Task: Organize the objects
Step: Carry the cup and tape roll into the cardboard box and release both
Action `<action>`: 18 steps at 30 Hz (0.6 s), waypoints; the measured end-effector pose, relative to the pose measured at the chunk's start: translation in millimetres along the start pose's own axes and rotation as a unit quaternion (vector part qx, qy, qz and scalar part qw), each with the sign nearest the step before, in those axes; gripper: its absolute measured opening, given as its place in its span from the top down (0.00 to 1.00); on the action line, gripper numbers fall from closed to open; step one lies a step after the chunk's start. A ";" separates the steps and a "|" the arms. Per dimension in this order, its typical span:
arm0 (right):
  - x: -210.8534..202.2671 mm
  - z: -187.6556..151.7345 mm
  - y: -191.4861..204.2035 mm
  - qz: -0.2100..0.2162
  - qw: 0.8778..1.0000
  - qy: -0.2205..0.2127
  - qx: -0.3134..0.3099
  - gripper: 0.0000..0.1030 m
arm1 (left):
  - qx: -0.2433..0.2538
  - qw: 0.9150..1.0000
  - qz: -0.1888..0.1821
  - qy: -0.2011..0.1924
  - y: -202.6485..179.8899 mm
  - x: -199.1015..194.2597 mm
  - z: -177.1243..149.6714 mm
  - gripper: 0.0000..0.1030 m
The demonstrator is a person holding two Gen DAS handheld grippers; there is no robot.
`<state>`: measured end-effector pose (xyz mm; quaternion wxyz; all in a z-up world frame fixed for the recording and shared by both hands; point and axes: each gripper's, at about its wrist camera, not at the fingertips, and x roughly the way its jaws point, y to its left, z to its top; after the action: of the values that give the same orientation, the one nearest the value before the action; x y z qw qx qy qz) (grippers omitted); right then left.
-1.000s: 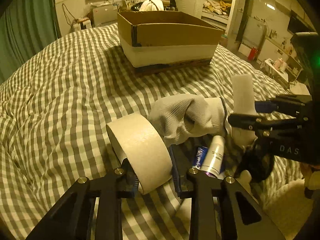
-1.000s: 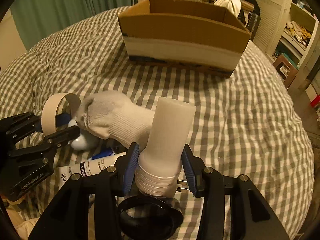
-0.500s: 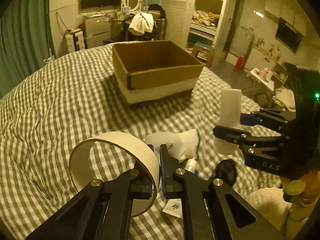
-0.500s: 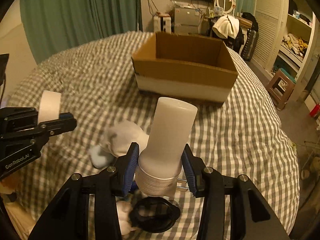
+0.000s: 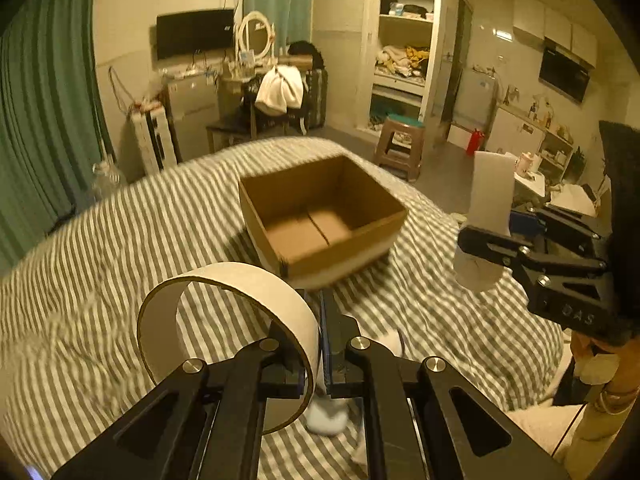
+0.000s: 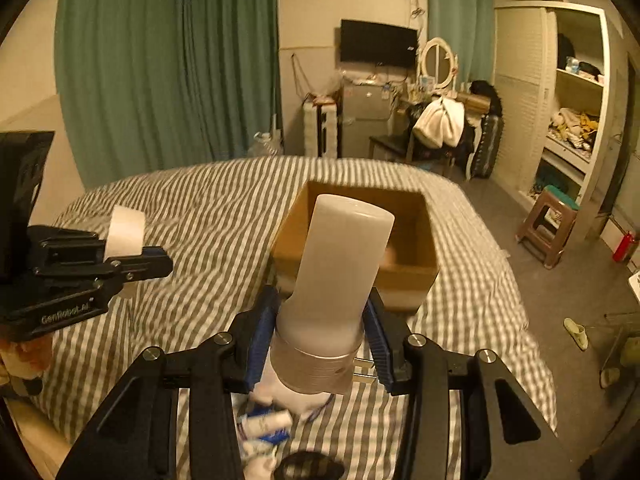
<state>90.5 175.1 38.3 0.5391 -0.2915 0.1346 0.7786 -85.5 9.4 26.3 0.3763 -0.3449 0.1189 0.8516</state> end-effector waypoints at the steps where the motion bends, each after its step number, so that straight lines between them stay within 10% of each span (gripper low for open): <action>1: 2.6 10.2 -1.0 -0.006 1.000 -0.004 0.005 0.58 | 0.003 1.000 0.001 -0.005 1.0 2.0 8.7 0.94; 12: 95.4 102.2 -41.5 -0.059 0.993 0.047 0.087 0.58 | -0.003 0.998 0.046 -0.039 -8.0 94.2 81.4 0.94; 18: 174.0 127.2 -71.1 -0.102 0.980 0.126 0.114 0.58 | -0.014 1.000 0.014 -0.014 -14.3 147.3 85.3 0.94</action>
<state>73.2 401.4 42.5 0.6243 -0.3360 0.2585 0.6561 -188.1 141.0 -10.0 0.3613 -0.3364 0.1060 0.8631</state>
